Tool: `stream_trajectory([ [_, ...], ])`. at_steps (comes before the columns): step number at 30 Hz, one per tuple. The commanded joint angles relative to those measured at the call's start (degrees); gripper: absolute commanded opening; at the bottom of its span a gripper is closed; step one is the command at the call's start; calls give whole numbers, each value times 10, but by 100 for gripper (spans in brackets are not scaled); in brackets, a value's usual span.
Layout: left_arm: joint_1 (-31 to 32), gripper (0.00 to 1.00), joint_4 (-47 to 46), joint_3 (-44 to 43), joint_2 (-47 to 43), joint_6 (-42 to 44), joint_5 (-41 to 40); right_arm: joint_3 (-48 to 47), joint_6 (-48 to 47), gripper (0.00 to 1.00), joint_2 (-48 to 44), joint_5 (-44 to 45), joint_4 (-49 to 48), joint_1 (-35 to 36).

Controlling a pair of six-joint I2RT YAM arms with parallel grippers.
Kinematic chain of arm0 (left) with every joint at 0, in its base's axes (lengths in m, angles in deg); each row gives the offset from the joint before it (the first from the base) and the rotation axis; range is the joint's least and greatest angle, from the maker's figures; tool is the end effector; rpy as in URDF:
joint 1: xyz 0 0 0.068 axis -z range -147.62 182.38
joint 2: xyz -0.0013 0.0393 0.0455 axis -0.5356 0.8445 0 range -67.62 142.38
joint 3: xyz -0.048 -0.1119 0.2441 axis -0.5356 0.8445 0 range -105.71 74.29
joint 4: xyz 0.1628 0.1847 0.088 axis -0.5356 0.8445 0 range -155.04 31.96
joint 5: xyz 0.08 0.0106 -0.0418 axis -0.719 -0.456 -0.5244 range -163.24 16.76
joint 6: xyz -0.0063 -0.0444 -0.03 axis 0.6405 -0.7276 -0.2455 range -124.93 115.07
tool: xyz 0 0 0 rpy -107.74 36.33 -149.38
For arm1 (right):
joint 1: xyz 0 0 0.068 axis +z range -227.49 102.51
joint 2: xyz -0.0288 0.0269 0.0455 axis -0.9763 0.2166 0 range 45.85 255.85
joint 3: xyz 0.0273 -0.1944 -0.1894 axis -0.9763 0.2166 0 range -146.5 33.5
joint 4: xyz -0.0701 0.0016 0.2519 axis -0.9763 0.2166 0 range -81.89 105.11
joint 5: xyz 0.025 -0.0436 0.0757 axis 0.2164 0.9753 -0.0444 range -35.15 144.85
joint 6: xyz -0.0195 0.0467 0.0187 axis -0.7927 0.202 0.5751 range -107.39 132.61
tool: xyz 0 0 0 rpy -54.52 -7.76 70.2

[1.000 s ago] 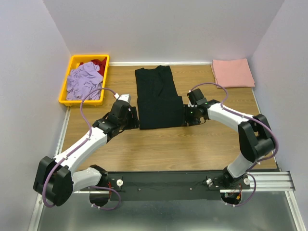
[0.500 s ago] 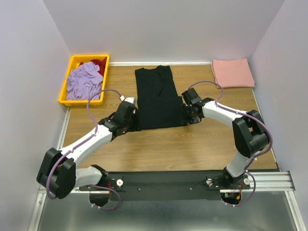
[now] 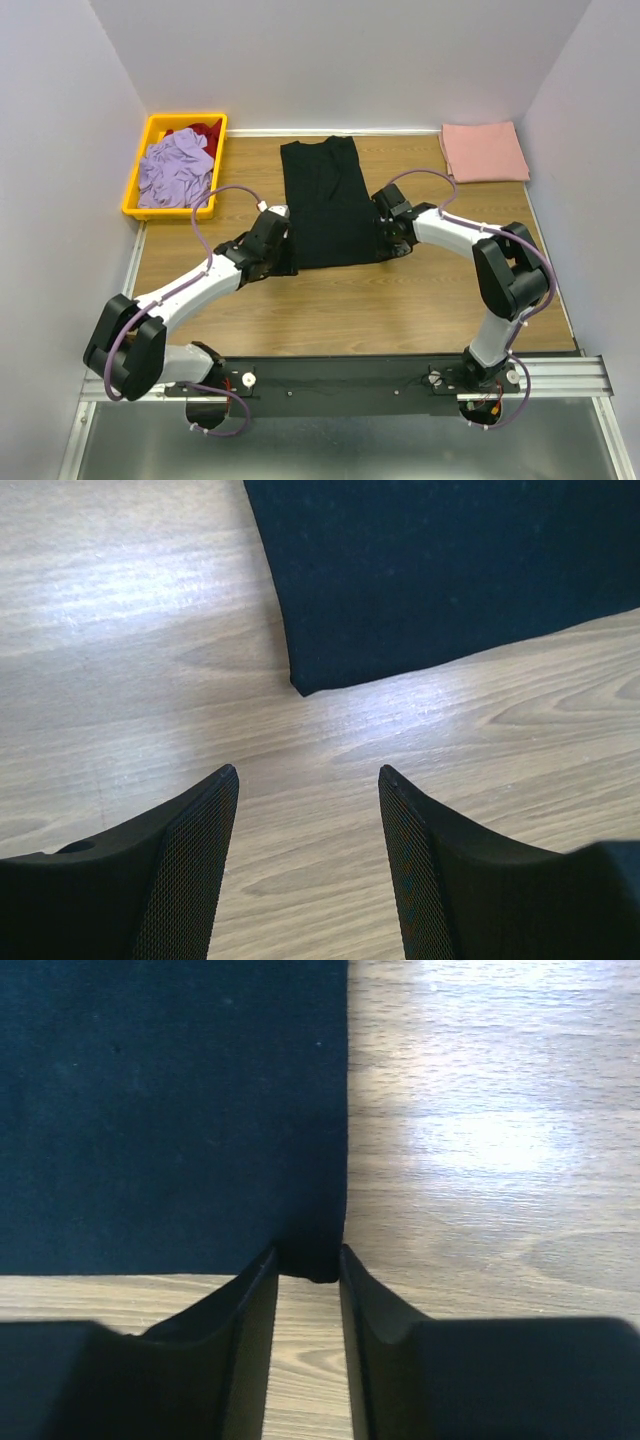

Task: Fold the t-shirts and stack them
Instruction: Fold the tshirt

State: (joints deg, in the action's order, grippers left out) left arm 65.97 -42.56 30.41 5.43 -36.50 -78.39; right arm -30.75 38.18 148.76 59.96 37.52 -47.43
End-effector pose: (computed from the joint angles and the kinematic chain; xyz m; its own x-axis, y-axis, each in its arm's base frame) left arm 0.2134 -0.1379 0.2130 -0.8208 -0.0810 -0.5654 0.0878 0.9602 -0.2650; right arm 0.3033 0.1720 0.1630 -0.9272 -0.0400 -0.3725 -0.0777 0.9932 0.0867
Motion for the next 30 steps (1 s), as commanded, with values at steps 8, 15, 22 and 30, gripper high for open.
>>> stream_trajectory([
  [8, 22, 65, 38, -60, 72, -14, -10, 21, 1, 4, 27, 38, 44, 39],
  [15, 23, 61, 69, -91, 144, -38, -35, 17, 0, 2, 23, 41, 45, 46],
  [22, 24, 54, 72, -119, 170, -48, -61, 23, -3, 2, 24, 46, 43, 47],
  [30, 12, 52, 53, -132, 194, -45, -65, 25, -5, 2, 17, 47, 43, 47],
])
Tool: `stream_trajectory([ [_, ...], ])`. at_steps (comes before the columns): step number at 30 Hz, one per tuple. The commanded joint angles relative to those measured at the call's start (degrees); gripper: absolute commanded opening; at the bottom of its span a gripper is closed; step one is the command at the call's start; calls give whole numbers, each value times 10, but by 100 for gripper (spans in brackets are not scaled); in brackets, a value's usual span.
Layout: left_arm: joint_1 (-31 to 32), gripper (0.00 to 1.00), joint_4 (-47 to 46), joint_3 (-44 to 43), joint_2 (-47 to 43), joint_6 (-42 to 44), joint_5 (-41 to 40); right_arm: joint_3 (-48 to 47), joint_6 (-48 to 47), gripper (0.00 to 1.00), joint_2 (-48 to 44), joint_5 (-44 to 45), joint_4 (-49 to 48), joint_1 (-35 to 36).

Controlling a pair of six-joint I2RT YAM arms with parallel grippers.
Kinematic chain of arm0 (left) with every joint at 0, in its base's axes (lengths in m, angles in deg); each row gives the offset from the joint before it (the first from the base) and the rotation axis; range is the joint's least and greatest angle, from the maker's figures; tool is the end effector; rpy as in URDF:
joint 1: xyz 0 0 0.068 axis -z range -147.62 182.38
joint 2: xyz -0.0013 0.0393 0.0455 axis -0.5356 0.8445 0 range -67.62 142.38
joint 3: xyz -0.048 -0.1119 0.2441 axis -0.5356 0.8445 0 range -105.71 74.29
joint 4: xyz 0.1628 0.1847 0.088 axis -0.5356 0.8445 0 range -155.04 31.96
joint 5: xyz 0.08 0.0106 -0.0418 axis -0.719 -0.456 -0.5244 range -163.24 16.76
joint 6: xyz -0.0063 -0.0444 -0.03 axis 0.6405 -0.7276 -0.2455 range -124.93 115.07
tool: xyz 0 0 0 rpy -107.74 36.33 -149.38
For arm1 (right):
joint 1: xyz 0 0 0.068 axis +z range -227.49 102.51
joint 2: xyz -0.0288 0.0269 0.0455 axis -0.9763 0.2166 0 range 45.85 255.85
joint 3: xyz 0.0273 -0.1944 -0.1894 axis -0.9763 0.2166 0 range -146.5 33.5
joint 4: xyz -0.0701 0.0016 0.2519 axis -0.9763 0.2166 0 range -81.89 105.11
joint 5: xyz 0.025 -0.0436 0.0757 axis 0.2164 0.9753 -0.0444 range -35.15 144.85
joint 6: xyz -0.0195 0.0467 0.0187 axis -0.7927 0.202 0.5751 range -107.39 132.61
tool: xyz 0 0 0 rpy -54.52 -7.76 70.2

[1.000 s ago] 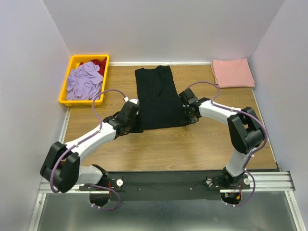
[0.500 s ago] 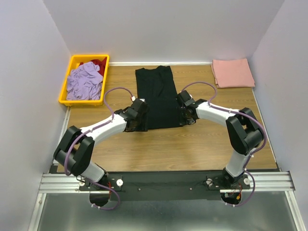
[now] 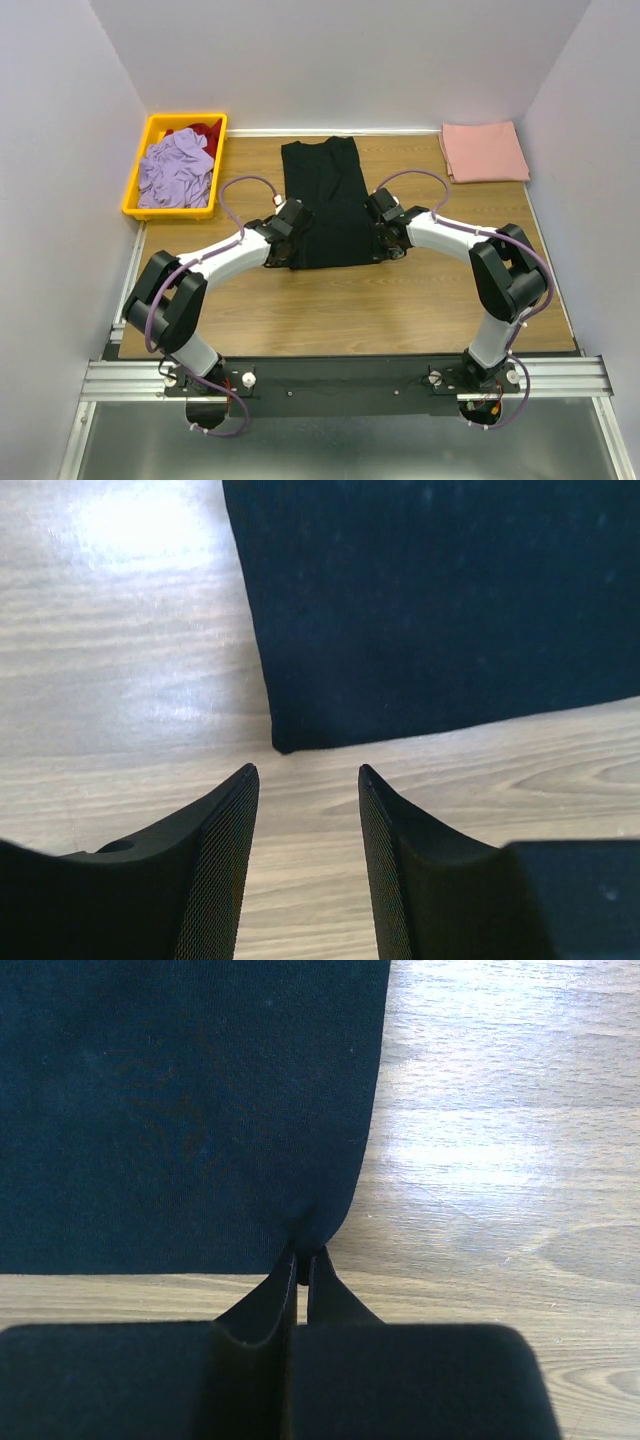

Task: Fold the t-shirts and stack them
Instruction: Fold the tshirt

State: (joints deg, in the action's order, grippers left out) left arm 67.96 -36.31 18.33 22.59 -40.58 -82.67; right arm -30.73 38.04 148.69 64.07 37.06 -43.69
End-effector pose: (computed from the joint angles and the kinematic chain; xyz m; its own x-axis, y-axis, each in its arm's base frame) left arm 0.2529 -0.1737 0.1918 -0.8880 -0.0718 -0.4541 -0.0052 0.9892 -0.1463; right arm 0.2933 0.1896 0.1639 -0.9076 -0.0976 -0.4082 -0.1203 0.9923 0.0302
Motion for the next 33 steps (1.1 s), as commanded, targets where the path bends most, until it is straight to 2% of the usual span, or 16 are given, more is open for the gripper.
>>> stream_trajectory([
  [1, -9, 52, -10, -13, 29, -1, -19, 24, -4, 2, 18, 6, 48, 9],
  [11, -11, 51, 4, -27, 113, 17, -10, 28, -5, 1, 13, 5, 47, 10],
  [16, -11, 47, 8, -14, 128, 22, -2, 27, -6, 1, 12, 4, 47, 10],
  [19, -11, 42, 6, -11, 131, 23, 1, 26, -6, 1, 11, 3, 46, 10],
  [22, -11, 32, 6, -13, 133, 25, 2, 27, -7, 1, 12, 4, 46, 10],
  [23, -12, 28, 5, -13, 134, 25, 2, 28, -8, 1, 11, 3, 46, 10],
  [24, -11, 16, 6, -13, 133, 27, 2, 28, -12, 1, 10, 1, 47, 10],
  [25, -12, 12, 7, -13, 134, 27, 2, 29, -12, 1, 10, 0, 47, 11],
  [26, -11, 3, 6, -12, 132, 28, 2, 31, -13, 1, 4, -1, 47, 11],
  [27, -12, 0, 7, -11, 132, 29, 1, 32, -14, 1, 2, -2, 48, 11],
  [33, -10, 0, 15, 9, 101, 35, 6, 34, -17, 1, -26, -23, 79, 20],
])
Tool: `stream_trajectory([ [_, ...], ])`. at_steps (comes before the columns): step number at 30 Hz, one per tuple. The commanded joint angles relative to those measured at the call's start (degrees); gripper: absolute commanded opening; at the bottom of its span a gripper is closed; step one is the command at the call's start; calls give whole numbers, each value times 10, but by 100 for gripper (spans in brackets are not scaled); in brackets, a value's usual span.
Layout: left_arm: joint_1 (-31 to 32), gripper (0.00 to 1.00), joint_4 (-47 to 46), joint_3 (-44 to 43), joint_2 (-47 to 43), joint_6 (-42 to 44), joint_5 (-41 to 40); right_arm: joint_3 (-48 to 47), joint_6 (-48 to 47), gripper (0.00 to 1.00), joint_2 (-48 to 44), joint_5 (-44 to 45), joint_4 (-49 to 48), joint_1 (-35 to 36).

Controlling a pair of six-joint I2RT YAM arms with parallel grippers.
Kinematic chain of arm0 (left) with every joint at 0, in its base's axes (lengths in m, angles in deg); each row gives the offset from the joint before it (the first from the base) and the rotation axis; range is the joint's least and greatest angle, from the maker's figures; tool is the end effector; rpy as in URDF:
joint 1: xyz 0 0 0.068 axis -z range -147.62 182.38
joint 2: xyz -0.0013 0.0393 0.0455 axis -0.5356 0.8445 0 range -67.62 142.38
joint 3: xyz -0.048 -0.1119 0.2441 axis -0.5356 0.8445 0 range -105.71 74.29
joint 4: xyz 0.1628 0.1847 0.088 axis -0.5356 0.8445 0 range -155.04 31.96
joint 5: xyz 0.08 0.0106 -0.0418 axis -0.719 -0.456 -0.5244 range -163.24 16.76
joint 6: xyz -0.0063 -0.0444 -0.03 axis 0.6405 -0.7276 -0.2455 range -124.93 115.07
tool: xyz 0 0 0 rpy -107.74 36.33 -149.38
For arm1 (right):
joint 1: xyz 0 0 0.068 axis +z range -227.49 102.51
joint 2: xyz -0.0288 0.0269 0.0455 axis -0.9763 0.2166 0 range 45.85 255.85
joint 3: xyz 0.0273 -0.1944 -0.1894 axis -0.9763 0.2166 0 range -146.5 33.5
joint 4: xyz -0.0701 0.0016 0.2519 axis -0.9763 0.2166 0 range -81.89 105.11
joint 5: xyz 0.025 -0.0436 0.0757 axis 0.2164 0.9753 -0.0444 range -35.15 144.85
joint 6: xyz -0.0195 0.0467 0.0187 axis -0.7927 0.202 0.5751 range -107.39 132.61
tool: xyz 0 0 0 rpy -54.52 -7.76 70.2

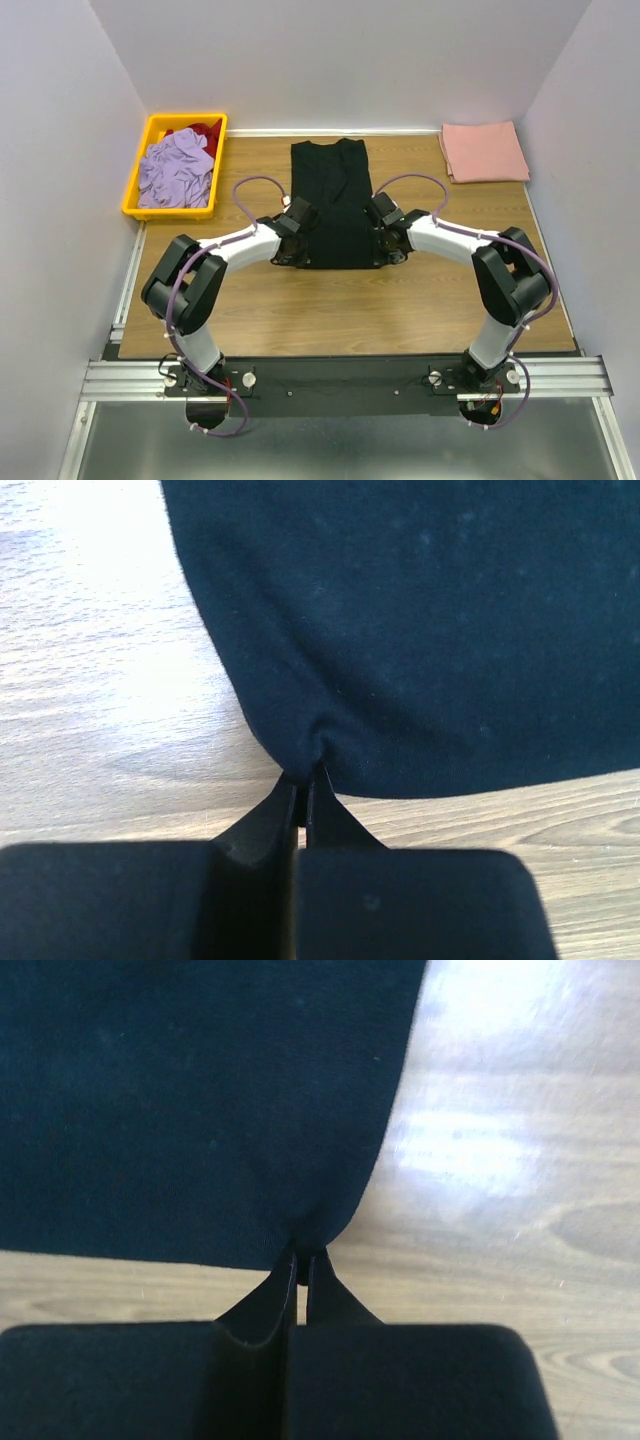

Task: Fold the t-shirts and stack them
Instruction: Fold the tshirt

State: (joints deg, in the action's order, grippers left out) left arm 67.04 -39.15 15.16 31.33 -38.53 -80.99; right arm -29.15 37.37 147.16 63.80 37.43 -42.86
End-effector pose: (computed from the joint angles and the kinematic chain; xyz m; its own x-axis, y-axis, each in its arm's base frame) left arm 0.2763 -0.1852 0.1637 -0.9111 -0.0369 -0.4106 0.0163 0.9920 -0.1254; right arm 0.2841 0.1896 0.1648 -0.9077 -0.1242 -0.4008 -0.1468 0.9888 0.0261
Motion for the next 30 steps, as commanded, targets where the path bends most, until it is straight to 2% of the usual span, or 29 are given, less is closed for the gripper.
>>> stream_trajectory([
  [1, 2, 0, 46, 45, -8, 14, -10, 15, -10, 1, -16, -23, 86, 14],
  [6, 30, 0, 93, 82, -81, -1, -5, 17, -5, 1, -69, -38, 169, 50],
  [12, 113, 0, 159, 133, -224, -62, 29, 36, 6, 1, -146, -68, 287, 95],
  [13, 124, 0, 171, 139, -224, -77, 33, 39, 11, 1, -147, -73, 298, 102],
  [15, 170, 0, 200, 159, -300, -122, 55, 48, 19, 1, -186, -119, 326, 119],
  [17, 208, 0, 214, 174, -333, -155, 74, 58, 23, 1, -211, -162, 343, 128],
  [18, 256, 0, 221, 188, -347, -174, 110, 61, 25, 1, -229, -187, 365, 141],
  [21, 330, 0, 226, 203, -380, -249, 135, 58, 45, 1, -262, -199, 408, 168],
  [23, 336, 0, 228, 203, -387, -255, 143, 49, 47, 1, -279, -194, 430, 169],
  [26, 321, 0, 229, 166, -412, -258, 109, -3, 55, 1, -272, -130, 454, 169],
  [29, 260, 0, 227, 130, -413, -222, 107, -89, 50, 1, -249, -99, 464, 169],
  [30, 239, 0, 231, 105, -410, -187, 103, -116, 45, 1, -241, -96, 467, 168],
])
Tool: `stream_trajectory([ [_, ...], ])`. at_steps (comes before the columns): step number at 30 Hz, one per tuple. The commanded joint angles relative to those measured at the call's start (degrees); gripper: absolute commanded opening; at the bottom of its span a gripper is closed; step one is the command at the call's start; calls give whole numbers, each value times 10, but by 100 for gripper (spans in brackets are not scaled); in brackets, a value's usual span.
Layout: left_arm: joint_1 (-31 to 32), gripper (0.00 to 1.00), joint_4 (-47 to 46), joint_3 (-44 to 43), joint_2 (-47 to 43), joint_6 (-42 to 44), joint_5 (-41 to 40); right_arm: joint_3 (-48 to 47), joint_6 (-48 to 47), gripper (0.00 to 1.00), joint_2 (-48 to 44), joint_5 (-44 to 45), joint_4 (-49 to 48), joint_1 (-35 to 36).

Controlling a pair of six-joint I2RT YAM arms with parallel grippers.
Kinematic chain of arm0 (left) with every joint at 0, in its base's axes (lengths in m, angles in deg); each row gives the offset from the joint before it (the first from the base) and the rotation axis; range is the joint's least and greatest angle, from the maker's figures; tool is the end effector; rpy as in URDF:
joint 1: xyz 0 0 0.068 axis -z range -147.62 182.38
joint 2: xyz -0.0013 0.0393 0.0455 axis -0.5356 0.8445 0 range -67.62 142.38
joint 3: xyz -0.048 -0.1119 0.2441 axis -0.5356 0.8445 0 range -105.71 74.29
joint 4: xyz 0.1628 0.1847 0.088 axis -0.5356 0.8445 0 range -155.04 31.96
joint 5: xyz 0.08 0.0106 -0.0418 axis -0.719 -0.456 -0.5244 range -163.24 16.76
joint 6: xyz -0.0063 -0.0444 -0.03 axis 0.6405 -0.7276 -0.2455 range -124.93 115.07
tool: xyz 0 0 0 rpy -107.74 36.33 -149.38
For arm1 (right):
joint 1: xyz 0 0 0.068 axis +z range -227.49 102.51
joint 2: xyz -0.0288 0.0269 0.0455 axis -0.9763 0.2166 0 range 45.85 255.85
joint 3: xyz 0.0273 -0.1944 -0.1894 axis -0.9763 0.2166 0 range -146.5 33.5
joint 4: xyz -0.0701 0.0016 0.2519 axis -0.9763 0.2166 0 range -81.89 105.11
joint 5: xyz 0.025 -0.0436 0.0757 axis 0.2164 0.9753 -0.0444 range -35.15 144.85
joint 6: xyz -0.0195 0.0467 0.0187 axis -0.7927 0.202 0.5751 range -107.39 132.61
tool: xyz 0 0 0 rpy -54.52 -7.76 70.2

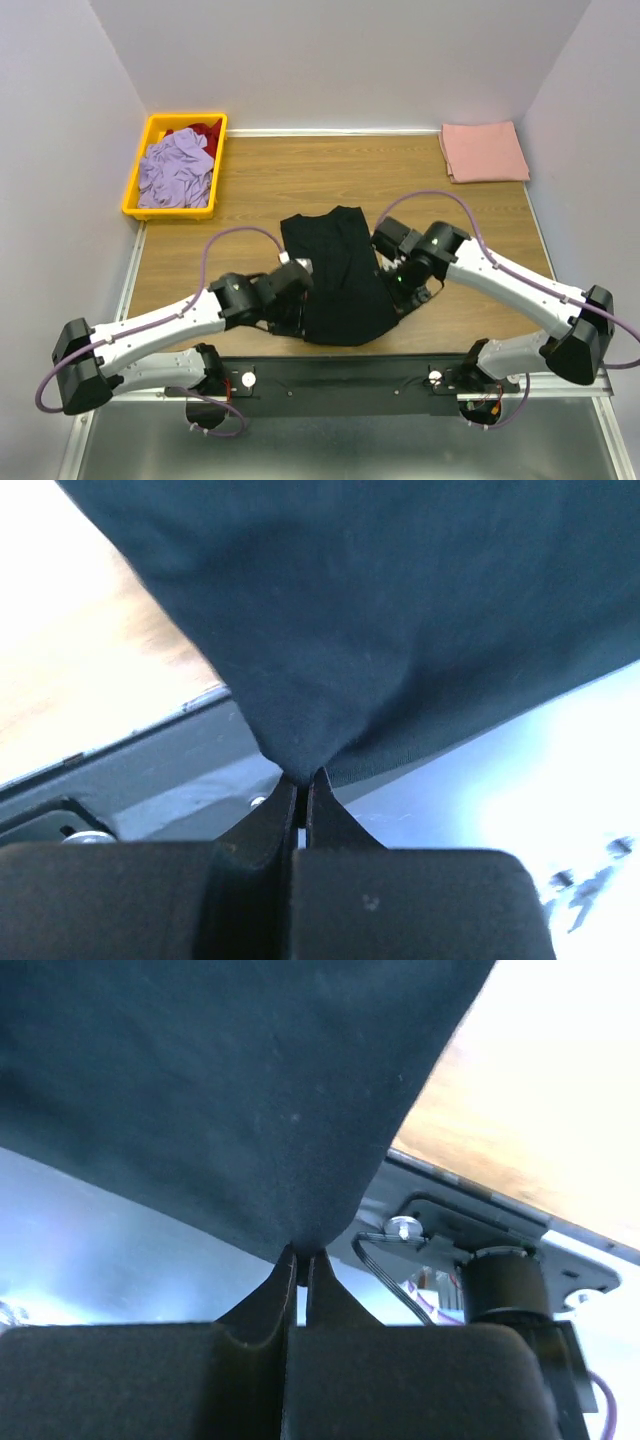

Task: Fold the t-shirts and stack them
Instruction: Fold the tshirt

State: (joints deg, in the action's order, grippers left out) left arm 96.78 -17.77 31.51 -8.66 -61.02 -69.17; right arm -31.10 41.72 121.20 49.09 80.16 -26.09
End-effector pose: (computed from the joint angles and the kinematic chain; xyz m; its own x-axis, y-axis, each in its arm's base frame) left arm 0.0776 -0.1677 0.2310 -0.9736 0.1160 -0.1966 0.1885 0.8940 -0.4065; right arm 0.1337 0.1734 0.2735 -0.9228 -0.3803 -0.0609 -0.3852 0.9109 0.1480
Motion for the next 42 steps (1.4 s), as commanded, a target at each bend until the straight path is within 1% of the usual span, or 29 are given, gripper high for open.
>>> stream_trajectory([
  [1, -77, 0, 19, -72, -2, 56, -19, -118, -10, 1, 38, 55, 41, 1],
  [2, -95, 0, 19, -86, 4, 79, -21, -137, -17, 1, 49, 75, 42, 0],
  [3, -139, 0, 17, -111, 8, 99, -21, -180, -25, 1, 63, 83, 48, -4],
  [4, -159, 0, 16, -126, 15, 139, -18, -200, -44, 1, 77, 93, 51, -10],
  [5, -178, 0, 15, -139, 30, 155, -17, -222, -54, 1, 105, 96, 55, -16],
  [7, -225, 0, 5, -171, 46, 185, -14, -278, -88, 1, 130, 102, 54, -38],
  [8, -256, 0, -5, -185, 62, 211, -7, -314, -101, 1, 160, 99, 52, -62],
  [10, -292, 0, -23, -189, 88, 246, 3, -357, -136, 1, 191, 86, 49, -88],
  [11, -308, 0, -34, -189, 98, 258, 17, -375, -146, 1, 208, 80, 47, -116],
  [12, -344, 0, -57, -193, 108, 267, 26, -414, -155, 1, 238, 71, 35, -131],
  [14, -378, 0, -81, -195, 145, 282, 44, -461, -162, 1, 275, 44, 28, -160],
  [15, -392, 0, -101, -206, 160, 294, 64, -481, -163, 1, 315, 37, 21, -182],
  [17, -423, 0, -124, -215, 202, 303, 79, -524, -166, 1, 352, 14, 8, -203],
  [18, -432, 0, -135, -227, 217, 305, 86, -531, -170, 1, 368, 4, -12, -220],
  [19, -443, 0, -152, -236, 254, 312, 94, -541, -172, 1, 408, -5, -20, -227],
  [20, -457, 0, -160, -244, 272, 316, 105, -561, -174, 1, 428, -7, -24, -240],
  [24, -480, 0, -204, -285, 363, 327, 113, -601, -186, 1, 524, -23, -55, -265],
  [26, -489, 0, -233, -300, 414, 328, 118, -596, -183, 1, 558, -28, -93, -275],
  [29, -493, 0, -259, -324, 475, 332, 108, -580, -167, 1, 591, -32, -142, -290],
  [32, -493, 0, -266, -335, 510, 329, 104, -563, -161, 1, 608, -40, -165, -296],
  [34, -493, 0, -281, -330, 509, 325, 101, -549, -164, 1, 608, -38, -185, -296],
  [35, -493, 1, -289, -325, 506, 324, 98, -545, -164, 1, 604, -37, -190, -296],
  [36, -494, 6, -298, -318, 502, 321, 89, -541, -164, 2, 594, -35, -200, -296],
  [38, -493, 12, -299, -316, 491, 320, 83, -533, -161, 12, 581, -24, -210, -296],
  [39, -493, 21, -306, -309, 483, 319, 81, -527, -158, 21, 572, -21, -220, -296],
  [40, -494, 26, -309, -304, 473, 314, 79, -518, -156, 24, 547, -15, -228, -296],
  [41, -493, 36, -319, -292, 450, 311, 74, -498, -149, 28, 532, -2, -246, -297],
  [42, -493, 39, -322, -285, 434, 308, 70, -485, -146, 30, 518, 5, -255, -296],
])
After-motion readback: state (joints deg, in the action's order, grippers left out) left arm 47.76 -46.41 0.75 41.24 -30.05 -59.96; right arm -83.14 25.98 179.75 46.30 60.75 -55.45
